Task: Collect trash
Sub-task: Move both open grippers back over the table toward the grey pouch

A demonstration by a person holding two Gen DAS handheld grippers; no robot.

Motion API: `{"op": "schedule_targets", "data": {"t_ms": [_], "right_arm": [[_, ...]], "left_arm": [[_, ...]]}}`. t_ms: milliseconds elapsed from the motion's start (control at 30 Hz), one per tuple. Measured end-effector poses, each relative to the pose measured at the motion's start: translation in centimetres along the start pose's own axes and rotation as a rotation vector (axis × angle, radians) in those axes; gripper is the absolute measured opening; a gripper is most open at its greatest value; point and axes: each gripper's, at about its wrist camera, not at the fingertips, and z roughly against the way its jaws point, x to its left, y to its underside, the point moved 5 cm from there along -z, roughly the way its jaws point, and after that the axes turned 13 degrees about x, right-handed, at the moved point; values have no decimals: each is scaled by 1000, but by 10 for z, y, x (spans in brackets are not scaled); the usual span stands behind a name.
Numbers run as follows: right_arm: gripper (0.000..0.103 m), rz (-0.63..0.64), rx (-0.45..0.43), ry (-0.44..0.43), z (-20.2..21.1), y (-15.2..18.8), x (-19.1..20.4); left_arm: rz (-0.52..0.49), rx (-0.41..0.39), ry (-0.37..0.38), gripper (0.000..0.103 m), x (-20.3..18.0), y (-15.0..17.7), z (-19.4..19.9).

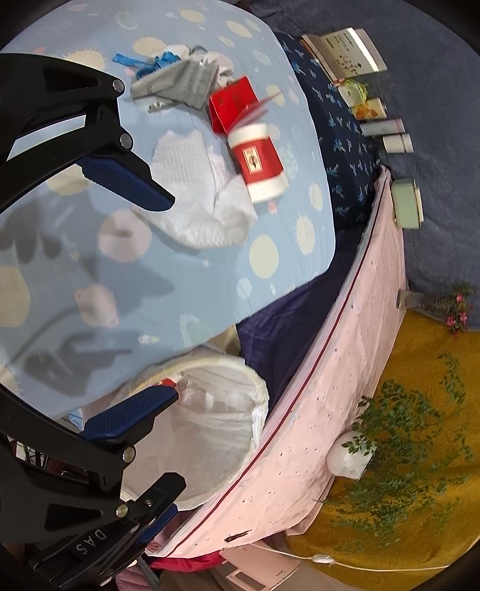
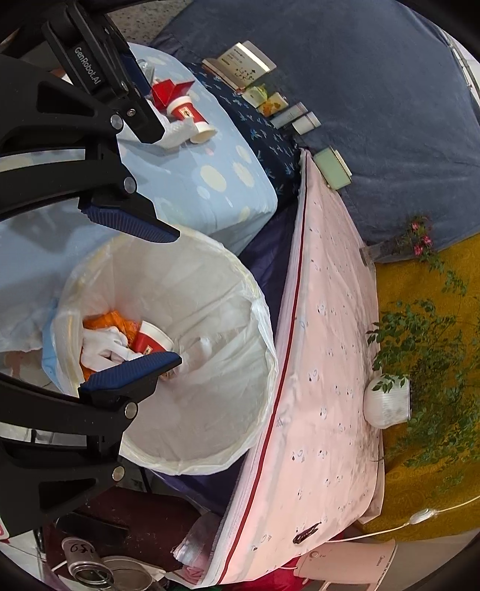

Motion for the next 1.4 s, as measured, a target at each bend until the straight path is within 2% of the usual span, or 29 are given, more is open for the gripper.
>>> {"op": "schedule_targets", "data": {"t_ms": [633,1133,1400], "right_arm": [[61,158,44,-71,0,35,94],[62,283,101,-120,-13,65,169],[62,340,136,-166,-26,75,217]], "left_arm": [[196,-42,-117,91,123,35,36],[348,12,-164,91,210,68,39],[346,4,-199,91,246,73,53]]}}
